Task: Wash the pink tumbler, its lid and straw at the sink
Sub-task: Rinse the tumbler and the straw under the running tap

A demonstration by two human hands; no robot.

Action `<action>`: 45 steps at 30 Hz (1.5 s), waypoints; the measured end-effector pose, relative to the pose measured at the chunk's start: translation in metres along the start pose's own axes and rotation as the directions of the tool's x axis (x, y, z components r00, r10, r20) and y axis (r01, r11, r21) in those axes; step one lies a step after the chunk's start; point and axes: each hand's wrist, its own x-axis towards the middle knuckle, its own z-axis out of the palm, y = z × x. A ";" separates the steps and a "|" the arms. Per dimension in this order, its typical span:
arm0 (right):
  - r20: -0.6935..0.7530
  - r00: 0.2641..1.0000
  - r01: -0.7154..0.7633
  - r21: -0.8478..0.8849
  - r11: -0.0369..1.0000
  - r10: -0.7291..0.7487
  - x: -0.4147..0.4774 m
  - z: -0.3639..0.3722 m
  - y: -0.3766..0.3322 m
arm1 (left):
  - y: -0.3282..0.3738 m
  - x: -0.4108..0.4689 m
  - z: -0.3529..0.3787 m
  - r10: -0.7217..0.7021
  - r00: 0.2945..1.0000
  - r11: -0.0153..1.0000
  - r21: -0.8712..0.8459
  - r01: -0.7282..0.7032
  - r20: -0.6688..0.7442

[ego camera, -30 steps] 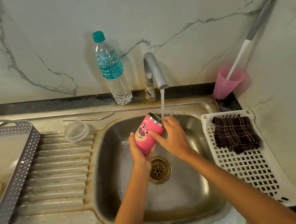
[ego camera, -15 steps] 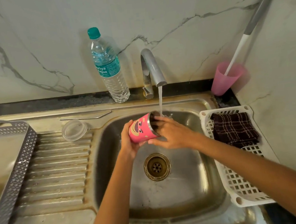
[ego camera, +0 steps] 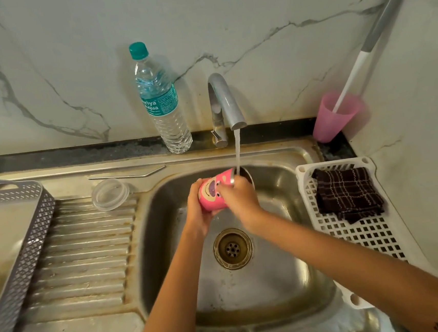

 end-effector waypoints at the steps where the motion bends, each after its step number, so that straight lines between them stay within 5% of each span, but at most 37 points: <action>1: 0.009 0.959 0.277 -0.216 0.936 -0.282 -0.008 -0.001 0.009 | 0.003 0.001 -0.003 -0.012 1.000 1.000 -0.027 0.012 0.012; 3: 0.242 0.669 0.730 -0.391 0.560 -0.703 -0.008 -0.017 0.027 | 0.008 0.002 -0.011 -0.048 0.998 0.998 -0.049 0.049 0.029; 5: 0.442 0.448 0.875 -0.395 0.279 -0.777 0.012 -0.040 0.038 | 0.009 0.001 -0.016 -0.094 0.995 0.994 -0.043 0.096 0.035; 6: 0.477 0.454 0.880 -0.376 0.292 -0.753 0.022 -0.048 0.041 | 0.008 -0.001 -0.017 -0.110 0.993 0.993 -0.047 0.112 0.033; 9: 0.328 0.717 0.695 -0.268 0.667 -0.616 0.030 -0.047 0.036 | -0.004 -0.007 -0.018 -0.147 0.986 0.983 -0.103 0.154 0.077; 11: 0.137 0.876 0.475 -0.088 0.875 -0.462 0.031 -0.039 0.023 | -0.014 -0.012 -0.019 -0.158 0.979 0.974 -0.141 0.177 0.131; 14: 0.063 0.996 0.041 0.225 0.973 -0.057 0.038 -0.041 0.002 | -0.025 -0.013 -0.017 -0.124 0.982 0.982 -0.123 0.143 0.144; 17: 0.265 0.952 -0.246 0.357 0.901 0.155 0.043 -0.038 0.004 | -0.023 -0.013 -0.004 -0.064 0.991 0.990 -0.118 0.078 0.115; 22: 0.267 0.935 -0.325 0.393 0.860 0.232 0.044 -0.027 0.014 | -0.003 -0.010 0.029 -0.174 0.982 0.975 -0.123 0.183 0.074; 28: 0.417 0.855 -0.439 0.265 0.858 0.309 0.050 -0.046 0.009 | -0.005 0.001 0.024 -0.063 0.965 0.990 0.103 0.091 -0.253; 31: 0.488 0.839 -0.376 0.197 0.905 0.242 0.040 -0.053 0.000 | 0.006 0.006 0.019 0.052 0.924 0.955 0.289 0.065 -0.380; 34: 0.298 0.953 0.003 -0.184 0.983 0.052 0.033 -0.048 -0.001 | 0.018 0.004 0.021 0.237 0.887 0.833 0.553 0.024 -0.395; 36: 0.281 0.957 0.199 -0.435 0.878 -0.078 0.028 -0.046 -0.004 | 0.022 0.005 0.025 0.343 0.905 0.694 0.718 -0.062 -0.253; 39: 0.410 0.912 0.252 -0.558 0.791 -0.001 0.024 -0.041 -0.015 | 0.022 0.003 0.033 0.375 0.927 0.558 0.796 -0.235 0.011; 42: 0.321 0.946 0.126 -0.478 0.869 0.039 0.021 -0.037 -0.024 | 0.026 0.001 0.036 0.445 0.894 0.556 0.795 -0.240 -0.042; 45: 0.352 0.927 0.351 -0.693 0.630 -0.129 0.008 -0.024 -0.014 | 0.029 0.000 0.032 0.499 0.849 0.555 0.817 -0.159 -0.174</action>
